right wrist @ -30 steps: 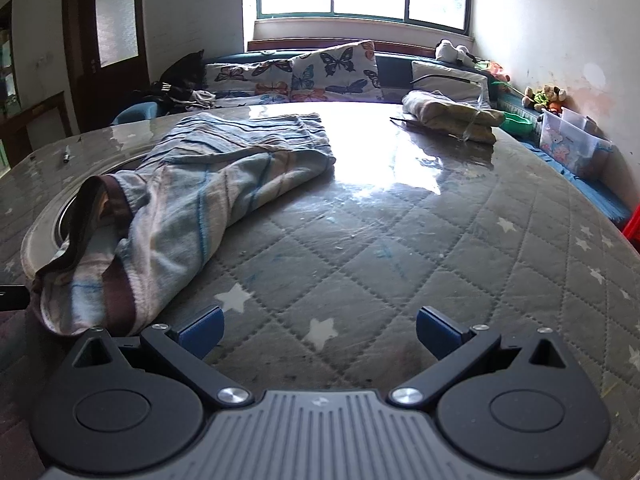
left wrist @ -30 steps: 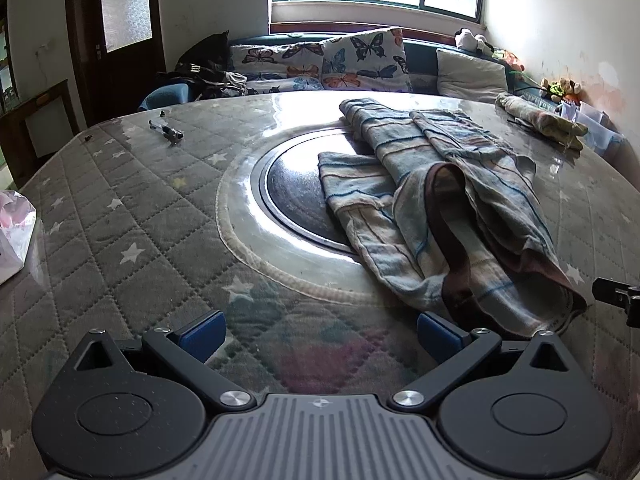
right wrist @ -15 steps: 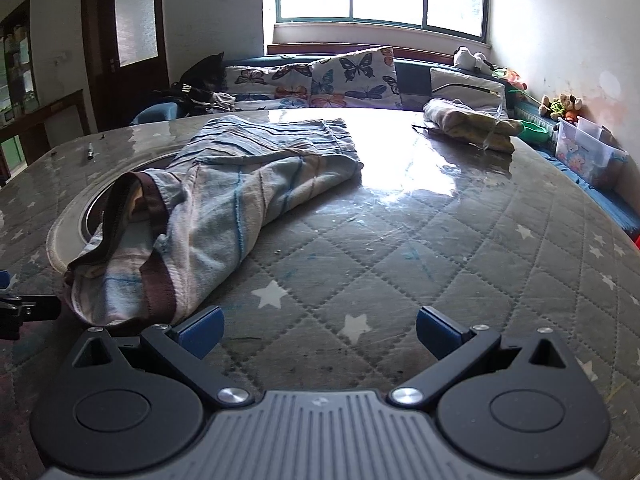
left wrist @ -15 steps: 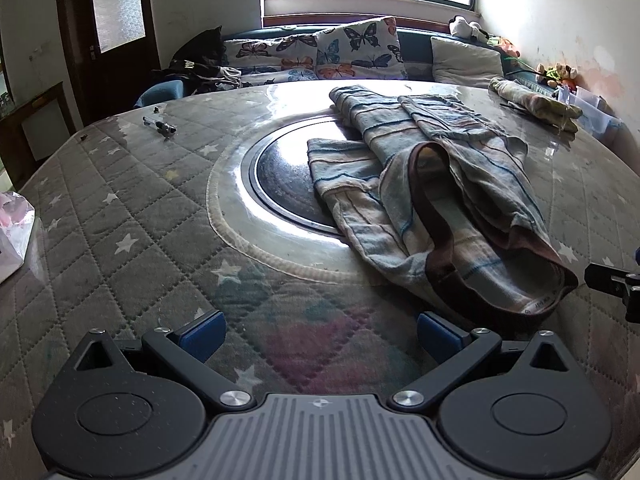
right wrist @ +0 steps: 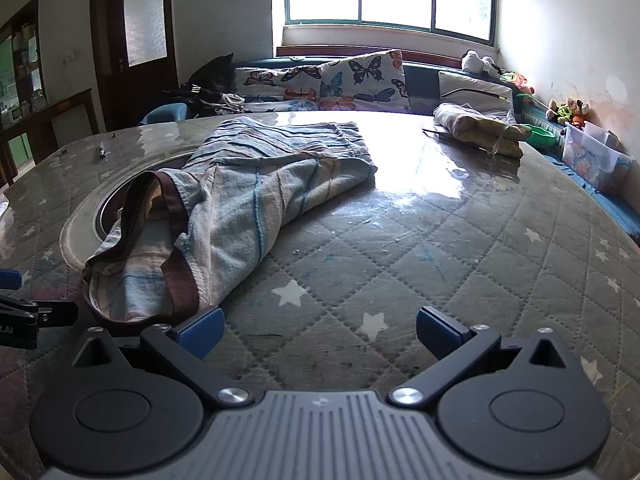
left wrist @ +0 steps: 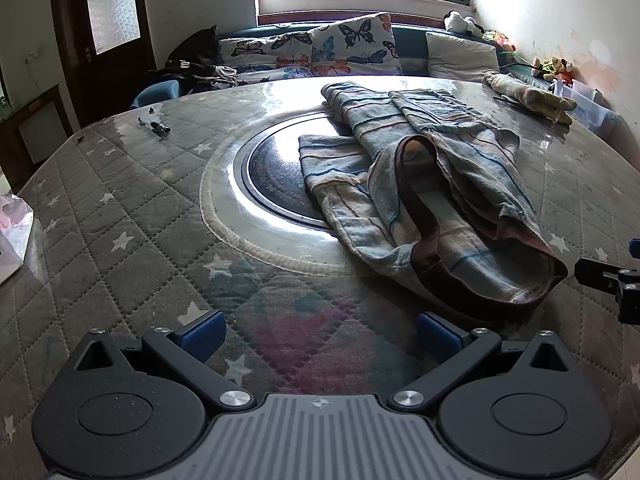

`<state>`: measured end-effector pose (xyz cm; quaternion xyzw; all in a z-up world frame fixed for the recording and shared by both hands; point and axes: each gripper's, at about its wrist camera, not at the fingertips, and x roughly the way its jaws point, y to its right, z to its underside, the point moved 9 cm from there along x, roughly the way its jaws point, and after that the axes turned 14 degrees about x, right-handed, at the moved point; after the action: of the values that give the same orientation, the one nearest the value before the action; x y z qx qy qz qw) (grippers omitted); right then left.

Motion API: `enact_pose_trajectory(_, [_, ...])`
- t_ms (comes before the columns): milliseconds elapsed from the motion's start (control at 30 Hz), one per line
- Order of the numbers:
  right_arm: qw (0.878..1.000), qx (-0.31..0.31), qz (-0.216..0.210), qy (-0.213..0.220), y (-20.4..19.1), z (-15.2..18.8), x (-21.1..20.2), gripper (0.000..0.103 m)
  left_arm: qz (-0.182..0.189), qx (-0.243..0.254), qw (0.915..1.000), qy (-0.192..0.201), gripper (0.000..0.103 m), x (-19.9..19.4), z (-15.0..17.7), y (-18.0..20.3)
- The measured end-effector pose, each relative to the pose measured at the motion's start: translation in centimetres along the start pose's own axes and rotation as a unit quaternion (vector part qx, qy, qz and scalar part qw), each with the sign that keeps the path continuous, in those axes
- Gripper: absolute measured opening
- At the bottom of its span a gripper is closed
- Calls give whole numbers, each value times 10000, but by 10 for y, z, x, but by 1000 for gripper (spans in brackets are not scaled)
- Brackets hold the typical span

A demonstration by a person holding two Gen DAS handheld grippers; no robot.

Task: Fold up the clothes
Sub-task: 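Move both grippers toward the crumpled striped towel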

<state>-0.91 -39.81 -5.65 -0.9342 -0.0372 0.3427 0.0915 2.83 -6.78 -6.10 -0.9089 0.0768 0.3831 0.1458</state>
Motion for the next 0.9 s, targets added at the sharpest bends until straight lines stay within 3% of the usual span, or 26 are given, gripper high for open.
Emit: enact_pose_trajectory(900, [9999, -40, -80, -52, -7, 2, 4, 103, 38, 28, 9999, -116, 103, 3, -1, 5])
